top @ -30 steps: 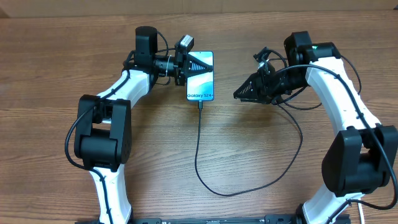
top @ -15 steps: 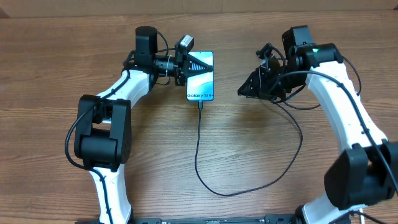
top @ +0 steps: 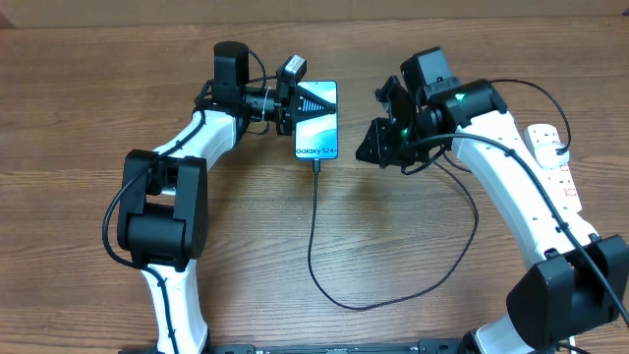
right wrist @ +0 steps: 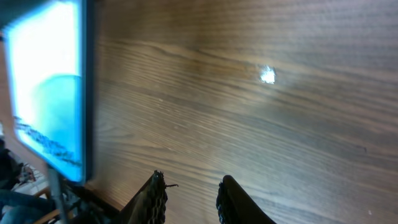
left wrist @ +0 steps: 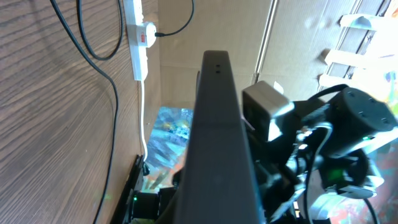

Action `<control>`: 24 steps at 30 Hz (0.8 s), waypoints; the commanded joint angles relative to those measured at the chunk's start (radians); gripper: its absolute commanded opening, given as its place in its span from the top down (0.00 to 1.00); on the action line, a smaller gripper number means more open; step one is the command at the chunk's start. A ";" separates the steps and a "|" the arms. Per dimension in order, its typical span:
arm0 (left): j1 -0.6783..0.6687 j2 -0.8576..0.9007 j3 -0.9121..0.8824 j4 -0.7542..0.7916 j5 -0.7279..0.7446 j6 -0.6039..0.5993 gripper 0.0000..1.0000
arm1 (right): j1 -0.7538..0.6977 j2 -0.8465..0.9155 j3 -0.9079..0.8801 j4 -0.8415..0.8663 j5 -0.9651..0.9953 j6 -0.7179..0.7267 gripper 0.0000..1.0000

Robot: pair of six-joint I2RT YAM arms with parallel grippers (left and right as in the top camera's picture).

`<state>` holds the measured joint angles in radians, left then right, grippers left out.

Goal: Plug charger to phone and switch on socket

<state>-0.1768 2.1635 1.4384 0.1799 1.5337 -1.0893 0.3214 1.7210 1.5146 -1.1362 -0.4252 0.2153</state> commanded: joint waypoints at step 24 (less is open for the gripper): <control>0.008 -0.026 0.000 0.004 0.026 0.011 0.96 | -0.003 -0.327 -0.345 0.309 -0.040 0.096 0.37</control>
<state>-0.1761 2.1635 1.4384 0.1799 1.5337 -1.0897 0.3214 1.4006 1.1759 -0.8314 -0.4538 0.3096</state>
